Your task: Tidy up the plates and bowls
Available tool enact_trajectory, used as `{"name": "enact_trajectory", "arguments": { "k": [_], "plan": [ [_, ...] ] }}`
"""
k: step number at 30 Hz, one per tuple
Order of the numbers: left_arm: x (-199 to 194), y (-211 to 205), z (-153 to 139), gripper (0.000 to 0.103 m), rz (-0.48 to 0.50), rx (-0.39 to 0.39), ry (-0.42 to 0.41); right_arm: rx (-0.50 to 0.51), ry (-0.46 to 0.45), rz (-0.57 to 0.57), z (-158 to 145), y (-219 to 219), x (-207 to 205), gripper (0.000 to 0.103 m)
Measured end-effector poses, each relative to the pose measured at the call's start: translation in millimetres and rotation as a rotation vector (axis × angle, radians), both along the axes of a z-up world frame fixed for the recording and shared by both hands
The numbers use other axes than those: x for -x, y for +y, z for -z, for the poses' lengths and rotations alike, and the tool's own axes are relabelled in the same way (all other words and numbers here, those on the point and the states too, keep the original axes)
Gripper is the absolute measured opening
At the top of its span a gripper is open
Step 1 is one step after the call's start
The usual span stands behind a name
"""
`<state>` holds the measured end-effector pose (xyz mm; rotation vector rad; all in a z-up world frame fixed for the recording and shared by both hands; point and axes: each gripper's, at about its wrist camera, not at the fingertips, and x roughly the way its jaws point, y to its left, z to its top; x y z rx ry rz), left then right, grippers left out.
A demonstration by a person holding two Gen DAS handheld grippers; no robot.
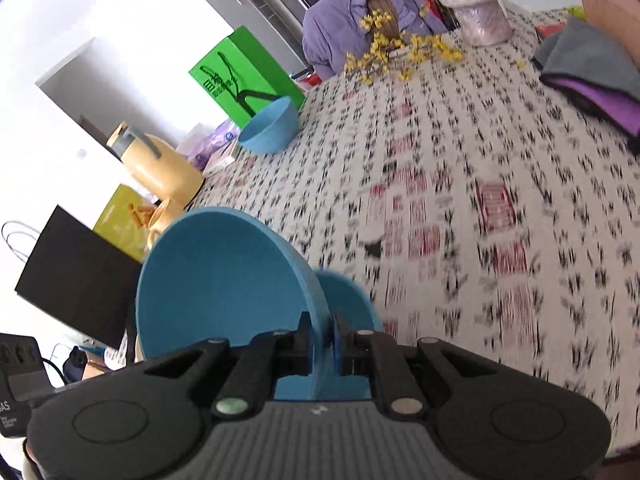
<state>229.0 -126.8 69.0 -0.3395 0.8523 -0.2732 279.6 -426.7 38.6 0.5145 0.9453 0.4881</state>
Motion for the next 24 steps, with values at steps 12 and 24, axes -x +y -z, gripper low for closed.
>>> {"name": "enact_trajectory", "arguments": {
  "k": [12, 24],
  "plan": [
    [14, 1, 20, 0.024, -0.005, 0.010, 0.042, 0.043, -0.028, 0.007, 9, 8, 19, 0.012],
    [3, 7, 20, 0.035, -0.004, 0.003, 0.008, 0.175, -0.101, 0.009, 12, 28, 5, 0.019]
  ]
}}
